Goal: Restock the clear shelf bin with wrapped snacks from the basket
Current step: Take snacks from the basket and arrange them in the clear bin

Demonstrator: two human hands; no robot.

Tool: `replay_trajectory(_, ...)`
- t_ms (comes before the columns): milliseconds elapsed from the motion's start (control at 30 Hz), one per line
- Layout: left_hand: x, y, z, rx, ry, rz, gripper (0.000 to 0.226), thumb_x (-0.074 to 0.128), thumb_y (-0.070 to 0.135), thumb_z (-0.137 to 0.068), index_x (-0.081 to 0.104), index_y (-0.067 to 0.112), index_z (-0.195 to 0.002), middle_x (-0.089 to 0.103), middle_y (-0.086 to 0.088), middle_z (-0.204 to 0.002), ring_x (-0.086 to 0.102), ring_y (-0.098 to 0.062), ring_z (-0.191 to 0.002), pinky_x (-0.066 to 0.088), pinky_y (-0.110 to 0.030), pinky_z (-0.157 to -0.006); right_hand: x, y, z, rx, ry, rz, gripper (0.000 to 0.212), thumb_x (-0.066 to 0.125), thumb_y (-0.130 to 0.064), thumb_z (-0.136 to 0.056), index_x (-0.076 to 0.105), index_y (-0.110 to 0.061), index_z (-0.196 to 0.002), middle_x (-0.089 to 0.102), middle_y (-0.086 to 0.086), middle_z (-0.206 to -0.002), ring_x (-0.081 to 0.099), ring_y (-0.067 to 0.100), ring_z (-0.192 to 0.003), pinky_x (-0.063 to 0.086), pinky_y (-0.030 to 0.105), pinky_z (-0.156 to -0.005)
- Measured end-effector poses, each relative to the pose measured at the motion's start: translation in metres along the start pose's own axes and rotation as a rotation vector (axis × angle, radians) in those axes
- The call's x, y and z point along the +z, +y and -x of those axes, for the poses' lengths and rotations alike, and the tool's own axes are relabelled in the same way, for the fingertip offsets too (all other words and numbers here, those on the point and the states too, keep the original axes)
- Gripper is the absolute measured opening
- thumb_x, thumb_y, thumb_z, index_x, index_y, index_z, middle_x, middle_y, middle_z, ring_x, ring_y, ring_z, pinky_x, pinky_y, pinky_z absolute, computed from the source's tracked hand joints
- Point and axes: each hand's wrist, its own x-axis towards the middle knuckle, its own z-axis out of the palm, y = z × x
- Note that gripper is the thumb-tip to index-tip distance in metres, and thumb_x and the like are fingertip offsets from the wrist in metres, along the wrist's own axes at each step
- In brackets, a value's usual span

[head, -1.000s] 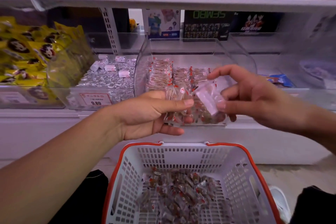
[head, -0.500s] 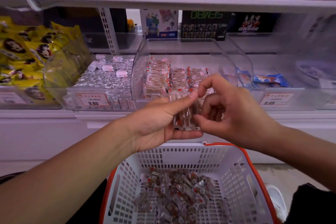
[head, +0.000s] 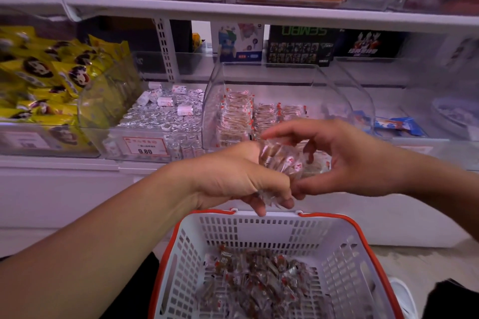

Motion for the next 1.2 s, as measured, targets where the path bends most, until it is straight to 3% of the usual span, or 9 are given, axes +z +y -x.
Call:
replay_trajectory(133,-0.012,0.010,-0.001,0.027,0.110,-0.033,0.038,0.071,-0.001,-0.072,0.054,0.008,-0.105,0.073,-0.009,-0.075,0.070,-0.018,-0.070,0.035,-0.017,-0.036,-0.014,-0.008,-0.026,-0.020,-0.064,0.070,0.041,0.086,-0.007,-0.068,0.067,-0.021,-0.103,0.069,-0.004,-0.090,0.067,0.016,-0.080,0.053,0.043,-0.073)
replay_trajectory(233,-0.032,0.019,-0.003,0.021,0.183,-0.008,0.025,0.065,-0.003,-0.080,0.054,0.008,-0.099,0.074,-0.013,-0.080,0.070,-0.018,-0.067,0.027,-0.015,-0.033,-0.022,-0.013,-0.052,-0.048,-0.051,0.080,0.053,0.087,-0.011,-0.068,0.062,-0.020,-0.113,0.068,-0.004,-0.096,0.068,0.020,-0.081,0.055,0.048,-0.073)
replay_trajectory(467,-0.078,0.038,-0.011,0.057,0.257,0.110,0.031,0.069,-0.001,-0.079,0.055,-0.001,-0.107,0.074,-0.017,-0.084,0.072,-0.020,-0.065,0.028,-0.015,-0.030,-0.040,-0.013,-0.107,-0.086,-0.037,0.187,0.045,0.086,-0.009,-0.065,0.066,-0.018,-0.104,0.071,-0.006,-0.085,0.066,0.009,-0.073,0.056,0.042,-0.072)
replay_trajectory(600,-0.098,0.044,-0.010,0.117,0.285,0.130,0.047,0.075,0.039,-0.074,0.067,0.012,-0.113,0.076,-0.013,-0.098,0.074,-0.024,-0.076,0.045,-0.017,-0.038,-0.042,0.002,-0.128,-0.044,-0.018,0.107,0.031,0.083,-0.012,-0.068,0.068,-0.016,-0.095,0.072,0.004,-0.080,0.067,0.019,-0.068,0.056,0.041,-0.063)
replay_trajectory(700,-0.115,0.038,-0.009,0.172,0.646,0.059,0.041,0.070,0.052,-0.083,0.061,0.022,-0.109,0.074,-0.005,-0.099,0.073,-0.018,-0.069,0.046,-0.020,-0.040,-0.040,0.021,-0.137,0.102,0.002,-0.124,0.022,0.081,-0.015,-0.074,0.070,-0.008,-0.093,0.070,0.018,-0.076,0.061,0.019,-0.062,0.046,0.032,-0.057)
replay_trajectory(800,-0.130,0.017,-0.011,0.293,1.059,-0.415,0.025,0.072,0.046,-0.083,0.061,0.024,-0.086,0.065,0.005,-0.063,0.052,0.001,-0.045,0.038,-0.013,-0.040,-0.028,0.035,-0.140,0.246,-0.118,-0.175,0.021,0.080,-0.017,-0.072,0.070,-0.007,-0.089,0.071,0.004,-0.067,0.062,0.008,-0.057,0.043,0.019,-0.050)
replay_trajectory(967,-0.130,-0.005,-0.016,0.153,0.951,-0.738,0.028,0.072,0.046,-0.080,0.060,0.022,-0.074,0.061,0.005,-0.051,0.055,-0.004,-0.046,0.036,-0.024,-0.052,0.006,0.038,-0.146,0.202,-0.171,0.144,0.027,0.083,-0.027,-0.065,0.070,-0.016,-0.086,0.069,-0.006,-0.065,0.053,-0.002,-0.049,0.040,0.017,-0.047)
replay_trajectory(1033,-0.129,-0.006,-0.018,0.166,0.927,-0.758,0.022,0.072,0.040,-0.082,0.058,0.024,-0.078,0.063,0.005,-0.053,0.057,-0.005,-0.049,0.036,-0.024,-0.053,0.011,0.036,-0.147,0.151,-0.126,0.297,0.033,0.084,-0.035,-0.062,0.070,-0.024,-0.089,0.062,-0.016,-0.061,0.053,-0.003,-0.054,0.037,0.013,-0.046)
replay_trajectory(1200,-0.124,-0.007,-0.023,0.181,0.887,-0.729,0.019,0.071,0.025,-0.081,0.053,0.028,-0.085,0.067,0.005,-0.060,0.057,-0.006,-0.050,0.039,-0.025,-0.053,0.012,0.036,-0.150,0.064,-0.127,0.457,0.038,0.088,-0.047,-0.061,0.076,-0.027,-0.091,0.063,-0.015,-0.074,0.054,-0.002,-0.068,0.037,0.010,-0.055)
